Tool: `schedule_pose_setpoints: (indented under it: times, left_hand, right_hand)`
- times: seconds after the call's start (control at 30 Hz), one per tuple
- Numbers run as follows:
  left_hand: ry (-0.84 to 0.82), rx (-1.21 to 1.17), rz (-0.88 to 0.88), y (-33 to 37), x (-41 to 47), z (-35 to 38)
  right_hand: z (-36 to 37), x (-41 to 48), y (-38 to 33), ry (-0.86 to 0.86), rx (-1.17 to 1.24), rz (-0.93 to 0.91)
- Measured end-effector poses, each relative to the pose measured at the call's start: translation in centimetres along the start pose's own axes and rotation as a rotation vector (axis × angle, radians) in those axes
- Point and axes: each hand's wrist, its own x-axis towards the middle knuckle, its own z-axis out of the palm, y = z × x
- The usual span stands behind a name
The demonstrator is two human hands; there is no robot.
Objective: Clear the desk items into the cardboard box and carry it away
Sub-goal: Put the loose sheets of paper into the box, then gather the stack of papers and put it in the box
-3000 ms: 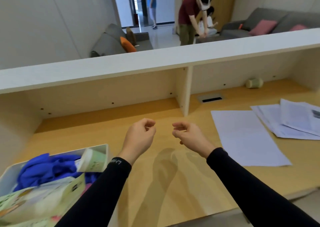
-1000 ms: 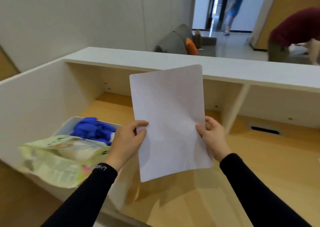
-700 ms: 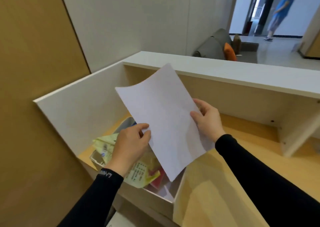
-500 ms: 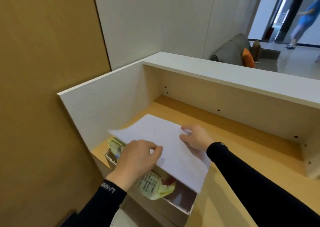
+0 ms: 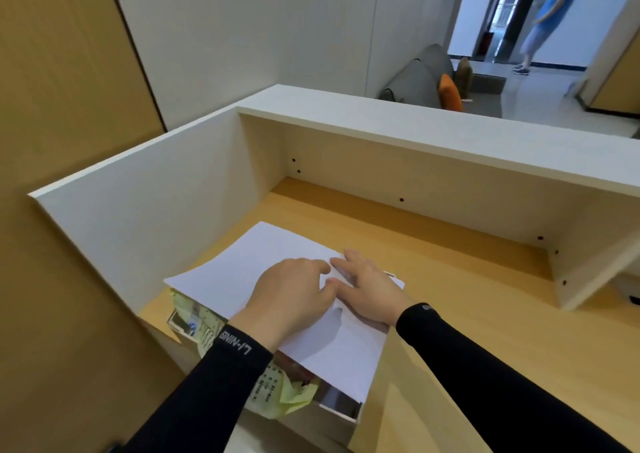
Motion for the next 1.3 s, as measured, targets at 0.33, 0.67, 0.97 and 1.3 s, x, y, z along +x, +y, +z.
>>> schedule_pose_setpoints:
  times: [0.33,0.67,0.97,1.3]
  left_hand:
    - [0.062,-0.217,0.204,8.2,1.4,-0.2]
    - [-0.034,-0.236,0.361,22.8,0.4,4.2]
    - [-0.159,-0.403,0.349,39.3,-3.4,11.4]
    - [-0.334,-0.368,0.415,49.7,-4.0,19.6]
  right_hand:
    - [-6.1,-8.6,4.7,0.399,0.306,0.319]
    - [-11.8,-23.6,15.7,0.632,0.410,0.528]
    - [-15.1,-40.1,26.9,0.727,0.447,0.675]
    - [-15.2,-50.2,35.3,0.849,0.538,0.867]
